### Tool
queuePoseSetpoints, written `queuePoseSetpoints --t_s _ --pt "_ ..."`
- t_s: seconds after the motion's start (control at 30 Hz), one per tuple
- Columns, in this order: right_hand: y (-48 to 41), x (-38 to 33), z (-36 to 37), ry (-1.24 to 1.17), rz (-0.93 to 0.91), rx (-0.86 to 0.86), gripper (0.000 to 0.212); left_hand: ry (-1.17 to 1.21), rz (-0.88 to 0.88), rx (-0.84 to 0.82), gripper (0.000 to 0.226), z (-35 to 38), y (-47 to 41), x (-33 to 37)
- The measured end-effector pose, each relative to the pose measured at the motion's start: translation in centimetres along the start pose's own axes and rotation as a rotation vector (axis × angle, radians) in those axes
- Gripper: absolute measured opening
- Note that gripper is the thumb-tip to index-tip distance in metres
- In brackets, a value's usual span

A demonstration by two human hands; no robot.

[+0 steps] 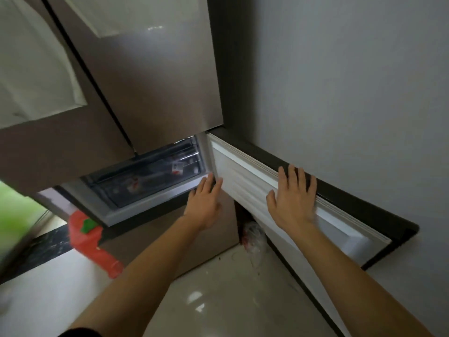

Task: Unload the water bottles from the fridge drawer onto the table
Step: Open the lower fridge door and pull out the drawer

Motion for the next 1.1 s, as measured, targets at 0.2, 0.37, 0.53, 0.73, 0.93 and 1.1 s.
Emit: queuePoseSetpoints --t_s 0.2,0.37,0.53,0.73,0.93,1.1 --pt "-3.8 -11.5 3.3 -0.019 -0.233 -0.089 0.08 0.093 -0.293 -0.06 0.079 0.9 2.9 -14.9" --pt "-6.9 -20.9 6.1 -0.589 -0.254 -0.293 0.07 0.331 -0.392 -0.039 0.084 2.3 2.5 -24.4" --pt "-11.2 -29.9 11.6 -1.193 -0.108 -0.666 0.064 1.052 -0.458 0.147 0.068 4.8 -0.2 -30.7" --pt "-15.8 -35.5 15.0 -1.528 -0.032 -0.725 0.058 1.745 -0.372 0.32 0.042 7.0 -5.1 -34.2" --pt "-19.3 -38.7 16.0 -1.81 0.029 -0.764 0.019 2.118 -0.188 0.366 0.024 6.3 -8.6 -36.0" --pt "-21.5 -39.3 16.3 -2.095 0.154 -0.705 0.018 2.425 -0.082 0.423 0.048 5.8 -9.5 -37.0"
Point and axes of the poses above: each hand's wrist, its own y-axis away from the middle knuckle, its own z-axis out of the palm, x = y × z, the point moved 7 cm from there along -y, towards the middle knuckle, and after that the axes turned 14 degrees about -x, right-handed, at the moved point
